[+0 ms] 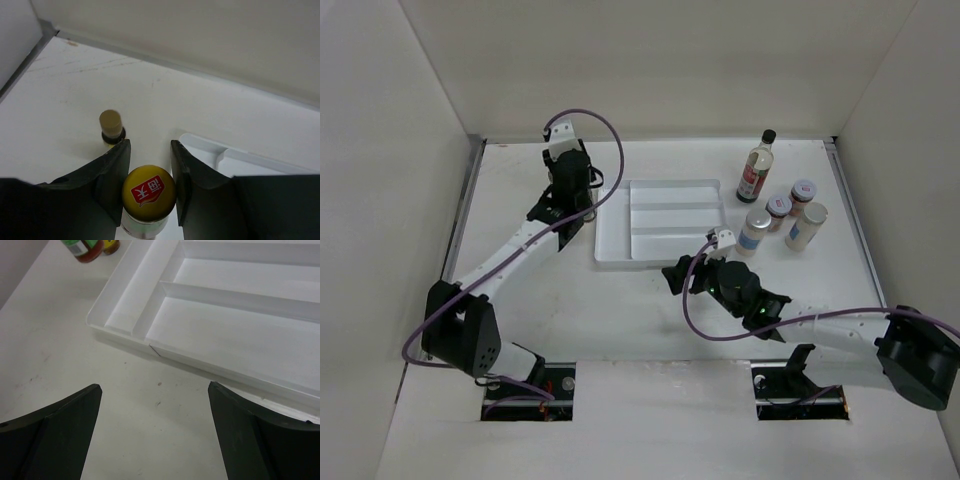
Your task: Organize the condiment bottles
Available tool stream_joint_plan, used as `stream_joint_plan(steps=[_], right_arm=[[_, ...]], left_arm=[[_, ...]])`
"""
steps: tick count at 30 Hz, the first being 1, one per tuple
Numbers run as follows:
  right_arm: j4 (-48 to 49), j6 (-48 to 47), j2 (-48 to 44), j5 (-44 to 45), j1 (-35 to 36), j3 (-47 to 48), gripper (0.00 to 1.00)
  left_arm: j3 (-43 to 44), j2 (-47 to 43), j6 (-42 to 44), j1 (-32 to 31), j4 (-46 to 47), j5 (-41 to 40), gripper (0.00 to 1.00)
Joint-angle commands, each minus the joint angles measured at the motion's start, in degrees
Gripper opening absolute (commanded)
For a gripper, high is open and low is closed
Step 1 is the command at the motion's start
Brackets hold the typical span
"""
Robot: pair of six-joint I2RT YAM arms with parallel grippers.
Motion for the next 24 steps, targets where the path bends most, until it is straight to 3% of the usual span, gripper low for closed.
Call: stream_joint_plan(steps=[1,12,20,22,24], right_arm=[[3.41,-0.32,-1.44,0.92,0.49,1.43,0.95],[3.41,-0.23,-2.58,0.92,-0.21,0.55,0.97],[3.41,-0.14,-2.59,0.75,-0.83,0.29,0.97],[3.41,-0.14,-2.58,0.84,-0.83,0.29,0.97],[3.41,-0.14,-2.58,0.92,-0.83,0.29,0.97]], left_arm=[[7.69,0.45,0.58,-1.68,7.10,0.55,0.17],[21.40,18.46,0.67,-2.91,8.68,4.42,0.15],[17.73,23.40,0.40,-3.00,14.91,6.01,0.16],[15.53,23.40,0.40,-3.17,17.02,5.57,0.21],[13.51,22.53,0.40,-3.35,18.61,5.13,0.33]])
